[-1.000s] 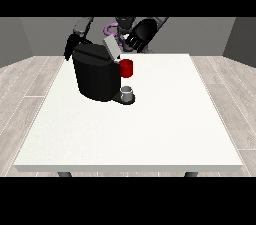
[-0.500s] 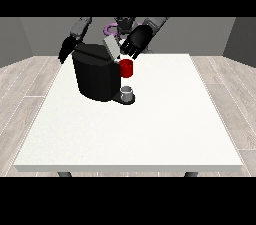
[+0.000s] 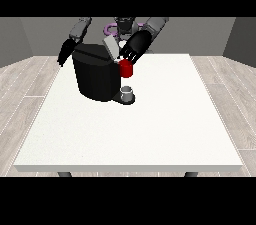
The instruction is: Insert the coffee pod into the coffee machine and close the lid
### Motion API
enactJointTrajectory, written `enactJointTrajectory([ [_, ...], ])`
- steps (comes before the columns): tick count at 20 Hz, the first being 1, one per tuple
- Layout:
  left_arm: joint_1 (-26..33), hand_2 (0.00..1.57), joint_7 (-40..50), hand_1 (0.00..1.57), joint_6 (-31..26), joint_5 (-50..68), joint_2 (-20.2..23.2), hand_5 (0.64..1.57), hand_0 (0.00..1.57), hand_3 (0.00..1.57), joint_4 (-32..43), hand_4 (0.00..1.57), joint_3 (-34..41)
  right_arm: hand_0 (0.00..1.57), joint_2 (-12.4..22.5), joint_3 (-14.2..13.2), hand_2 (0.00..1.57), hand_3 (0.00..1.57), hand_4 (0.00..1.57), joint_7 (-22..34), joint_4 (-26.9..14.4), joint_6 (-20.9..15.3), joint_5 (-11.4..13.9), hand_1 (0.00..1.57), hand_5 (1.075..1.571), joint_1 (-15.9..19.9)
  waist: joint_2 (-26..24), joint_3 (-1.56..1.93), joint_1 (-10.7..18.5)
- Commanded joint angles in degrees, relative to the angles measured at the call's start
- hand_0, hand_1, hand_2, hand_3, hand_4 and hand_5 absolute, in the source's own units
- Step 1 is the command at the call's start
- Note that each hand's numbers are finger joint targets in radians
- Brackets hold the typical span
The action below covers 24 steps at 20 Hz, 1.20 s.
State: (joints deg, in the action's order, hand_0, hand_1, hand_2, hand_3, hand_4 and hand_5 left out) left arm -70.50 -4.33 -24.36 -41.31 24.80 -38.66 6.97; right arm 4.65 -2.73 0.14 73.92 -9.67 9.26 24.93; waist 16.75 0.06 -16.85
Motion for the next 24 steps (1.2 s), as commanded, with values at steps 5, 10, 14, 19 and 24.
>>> enactJointTrajectory([
  [5,0.98,1.24,-0.53,1.17,2.43,-2.0,-0.51,1.571,1.17,1.19,1.73,0.41,-0.9,0.0,-0.33,0.41,0.0,0.0,0.12,2.71,1.25,-0.78,0.57,0.0,1.571,1.5,0.32,-0.07,-0.67],
  [10,0.65,1.26,-1.86,1.22,3.09,-1.5,0.65,1.571,1.22,1.21,1.98,0.38,0.34,0.0,-0.05,0.39,0.0,0.0,0.0,-0.4,1.13,0.92,-0.46,0.0,1.571,-1.14,0.54,-0.05,-1.62],
  [14,-3.55,1.24,-1.43,1.22,1.73,-1.37,2.79,1.571,1.22,1.2,2.34,0.36,1.24,0.0,0.37,-0.57,0.0,0.0,0.0,0.7,0.47,0.86,-0.95,0.0,1.571,1.73,2.12,-0.05,-2.11],
  [19,-3.65,1.26,-2.44,1.24,3.71,-2.59,2.89,1.571,1.24,1.2,2.04,0.29,0.6,0.0,-0.03,0.34,0.0,0.0,0.0,1.04,-0.22,-0.7,0.93,0.0,1.571,1.8,1.92,-0.06,-1.12],
  [24,-0.88,1.22,-5.87,1.21,5.02,-6.19,5.61,1.571,1.21,1.1,2.95,0.0,-2.13,0.0,-3.89,2.5,0.0,0.0,0.0,0.58,2.76,-2.3,0.98,0.0,1.571,-1.51,1.32,-0.07,-2.27],
])
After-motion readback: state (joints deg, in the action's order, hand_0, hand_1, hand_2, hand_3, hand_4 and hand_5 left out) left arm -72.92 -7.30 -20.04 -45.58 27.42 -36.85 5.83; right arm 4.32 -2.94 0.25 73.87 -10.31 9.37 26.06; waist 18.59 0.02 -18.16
